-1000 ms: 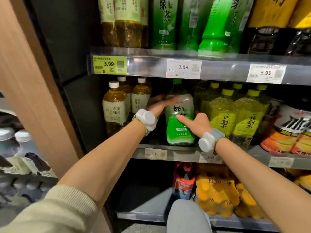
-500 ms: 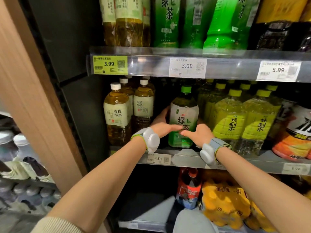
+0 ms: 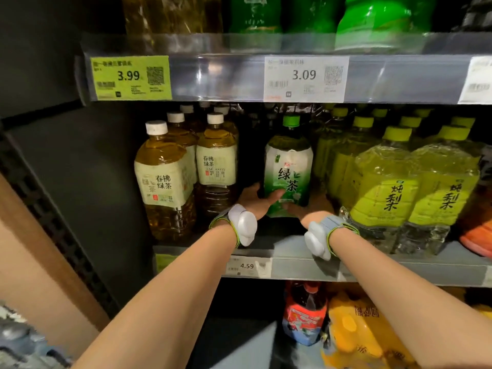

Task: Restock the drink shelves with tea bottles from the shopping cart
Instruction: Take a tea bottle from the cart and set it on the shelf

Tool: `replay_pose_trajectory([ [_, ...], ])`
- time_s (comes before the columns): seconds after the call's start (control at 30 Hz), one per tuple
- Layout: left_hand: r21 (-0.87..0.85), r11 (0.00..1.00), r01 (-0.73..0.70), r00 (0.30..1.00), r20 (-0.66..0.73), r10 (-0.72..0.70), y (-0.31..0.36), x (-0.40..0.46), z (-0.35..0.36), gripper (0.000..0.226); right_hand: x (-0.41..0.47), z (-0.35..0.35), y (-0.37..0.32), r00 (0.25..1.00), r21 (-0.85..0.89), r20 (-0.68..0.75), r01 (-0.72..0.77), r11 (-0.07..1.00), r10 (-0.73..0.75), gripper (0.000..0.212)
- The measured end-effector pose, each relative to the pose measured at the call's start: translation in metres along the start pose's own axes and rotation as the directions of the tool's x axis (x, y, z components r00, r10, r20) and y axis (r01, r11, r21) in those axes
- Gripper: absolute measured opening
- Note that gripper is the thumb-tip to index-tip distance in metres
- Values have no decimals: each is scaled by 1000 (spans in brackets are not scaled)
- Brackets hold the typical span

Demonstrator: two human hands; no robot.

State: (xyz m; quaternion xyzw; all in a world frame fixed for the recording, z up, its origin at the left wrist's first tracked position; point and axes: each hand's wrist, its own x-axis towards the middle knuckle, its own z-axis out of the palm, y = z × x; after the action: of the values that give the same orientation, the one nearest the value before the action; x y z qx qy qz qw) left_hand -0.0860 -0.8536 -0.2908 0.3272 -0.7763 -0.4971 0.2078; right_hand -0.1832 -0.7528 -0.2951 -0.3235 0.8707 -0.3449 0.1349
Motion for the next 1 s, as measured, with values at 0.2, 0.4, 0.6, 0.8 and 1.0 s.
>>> replay_pose_trajectory([
  [0.2,-141,987,77,997,28,-74,-13,30,14,52,26,9,6,991,114,-135,0,994,16,69],
  [0.4,-189,978,94,995,3,-96,-13,55,20,48,40,25,4,985,107,-111,-117,987,129,71],
  [0.6,-304,949,80,995,-25,-92,-16,65,25,38,47,26,5,982,94,-144,-110,989,123,62],
  [0.8,-238,963,124,987,-74,-145,-10,50,26,43,34,17,-1,981,50,-161,-100,994,106,64],
  [1.0,-261,947,188,974,-73,-214,-2,19,23,42,10,4,-5,980,127,-94,-162,979,174,50],
])
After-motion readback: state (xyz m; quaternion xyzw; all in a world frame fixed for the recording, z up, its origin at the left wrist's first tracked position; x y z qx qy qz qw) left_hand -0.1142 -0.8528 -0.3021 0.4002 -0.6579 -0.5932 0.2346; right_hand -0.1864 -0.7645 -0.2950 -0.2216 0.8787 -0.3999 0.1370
